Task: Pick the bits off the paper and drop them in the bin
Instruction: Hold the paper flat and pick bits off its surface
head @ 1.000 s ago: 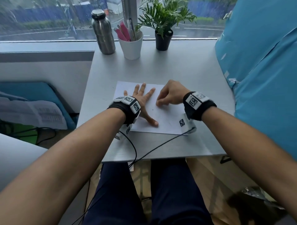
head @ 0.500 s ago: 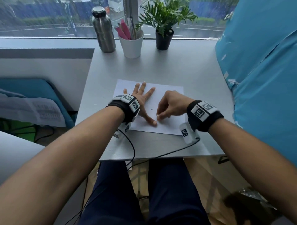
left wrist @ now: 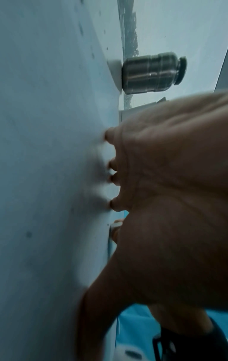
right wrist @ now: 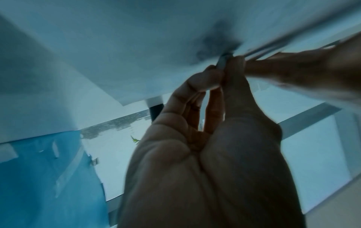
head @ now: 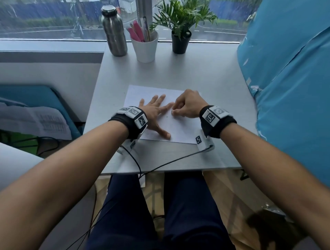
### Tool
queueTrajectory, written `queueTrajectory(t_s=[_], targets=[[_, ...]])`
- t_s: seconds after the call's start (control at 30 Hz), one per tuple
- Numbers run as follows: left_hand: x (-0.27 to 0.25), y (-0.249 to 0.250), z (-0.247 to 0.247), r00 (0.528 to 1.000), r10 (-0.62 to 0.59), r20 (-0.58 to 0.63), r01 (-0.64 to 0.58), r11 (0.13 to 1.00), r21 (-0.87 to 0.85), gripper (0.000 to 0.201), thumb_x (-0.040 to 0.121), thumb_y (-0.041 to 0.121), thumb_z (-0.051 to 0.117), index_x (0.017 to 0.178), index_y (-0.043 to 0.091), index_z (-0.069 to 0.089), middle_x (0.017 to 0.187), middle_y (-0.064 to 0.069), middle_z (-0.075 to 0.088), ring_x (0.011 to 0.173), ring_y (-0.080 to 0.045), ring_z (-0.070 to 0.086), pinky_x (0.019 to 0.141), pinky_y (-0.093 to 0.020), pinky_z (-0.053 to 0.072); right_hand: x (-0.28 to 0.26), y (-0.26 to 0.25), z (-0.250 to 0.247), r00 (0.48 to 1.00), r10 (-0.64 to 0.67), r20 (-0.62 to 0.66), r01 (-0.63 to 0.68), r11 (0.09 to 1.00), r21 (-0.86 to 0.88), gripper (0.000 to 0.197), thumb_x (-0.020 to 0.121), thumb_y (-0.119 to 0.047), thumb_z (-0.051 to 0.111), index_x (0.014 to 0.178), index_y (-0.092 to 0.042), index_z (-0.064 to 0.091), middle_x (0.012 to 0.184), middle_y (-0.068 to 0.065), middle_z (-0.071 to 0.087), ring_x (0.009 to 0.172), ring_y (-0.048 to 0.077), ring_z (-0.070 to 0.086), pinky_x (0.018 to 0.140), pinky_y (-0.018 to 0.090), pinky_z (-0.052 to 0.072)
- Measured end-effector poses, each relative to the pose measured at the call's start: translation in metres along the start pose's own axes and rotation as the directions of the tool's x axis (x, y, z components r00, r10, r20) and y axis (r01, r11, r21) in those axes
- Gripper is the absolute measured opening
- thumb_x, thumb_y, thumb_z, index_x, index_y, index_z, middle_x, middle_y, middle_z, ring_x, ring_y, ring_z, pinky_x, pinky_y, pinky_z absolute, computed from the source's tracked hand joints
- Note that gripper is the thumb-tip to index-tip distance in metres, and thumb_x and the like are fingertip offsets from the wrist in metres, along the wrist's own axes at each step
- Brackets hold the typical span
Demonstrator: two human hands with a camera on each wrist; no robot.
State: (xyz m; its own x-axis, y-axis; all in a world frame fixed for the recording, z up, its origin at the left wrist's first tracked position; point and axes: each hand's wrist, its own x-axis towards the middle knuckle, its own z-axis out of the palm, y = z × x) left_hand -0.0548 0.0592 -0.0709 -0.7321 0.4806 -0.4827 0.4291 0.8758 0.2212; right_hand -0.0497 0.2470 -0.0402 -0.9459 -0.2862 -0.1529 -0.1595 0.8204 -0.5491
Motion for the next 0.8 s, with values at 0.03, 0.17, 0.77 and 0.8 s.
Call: queueTrajectory(t_s=[0.03,0.17,0.77,0.8], targets=[[0.001,0.000,0.000,1.000,-0.001,0.005,0.001,1.000,0.001,0.140,0.044,0.089,0.067,0.150,0.046,-0.013,0.158,0.005,-0.031,0.145,-0.018,-0.028,0.114,-0.059,-0.015,-0.007,-0.002,0.004,0.999,-0.029,0.032,0.029,1.000,0.011,0.008,0.074,-0.018,0.081,0.081,-0.015,0.080,0.061,-0.009,0.067,0.047,-0.010,0.056,0.061,0.016,0.048],[-0.002,0.002,-0.001,1.000,-0.008,0.025,0.008,1.000,0.007,0.145,0.040,0.088,0.069,0.148,0.046,-0.018,0.157,0.005,-0.034,0.144,-0.018,-0.031,0.114,-0.060,-0.015,-0.020,-0.011,0.007,0.969,-0.102,0.227,0.107,0.994,-0.007,0.005,0.074,-0.017,0.080,0.080,-0.016,0.080,0.054,-0.017,0.064,0.046,-0.002,0.059,0.055,0.014,0.050],[-0.001,0.002,-0.001,1.000,-0.013,0.022,0.013,1.000,0.014,0.149,0.034,0.089,0.071,0.148,0.048,-0.017,0.157,0.006,-0.033,0.144,-0.017,-0.031,0.114,-0.060,-0.014,-0.025,-0.013,0.007,0.945,-0.141,0.296,0.152,0.988,-0.015,0.006,0.073,-0.019,0.082,0.079,-0.017,0.080,0.052,-0.016,0.065,0.048,-0.001,0.058,0.057,0.014,0.048],[0.000,0.002,-0.002,1.000,-0.012,0.027,0.012,1.000,0.007,0.149,0.035,0.088,0.071,0.148,0.048,-0.016,0.157,0.005,-0.033,0.144,-0.018,-0.031,0.113,-0.060,-0.015,-0.016,-0.010,0.004,0.965,-0.124,0.232,0.132,0.991,-0.020,0.007,0.073,-0.020,0.082,0.079,-0.018,0.080,0.052,-0.014,0.065,0.048,-0.002,0.058,0.057,0.015,0.047]])
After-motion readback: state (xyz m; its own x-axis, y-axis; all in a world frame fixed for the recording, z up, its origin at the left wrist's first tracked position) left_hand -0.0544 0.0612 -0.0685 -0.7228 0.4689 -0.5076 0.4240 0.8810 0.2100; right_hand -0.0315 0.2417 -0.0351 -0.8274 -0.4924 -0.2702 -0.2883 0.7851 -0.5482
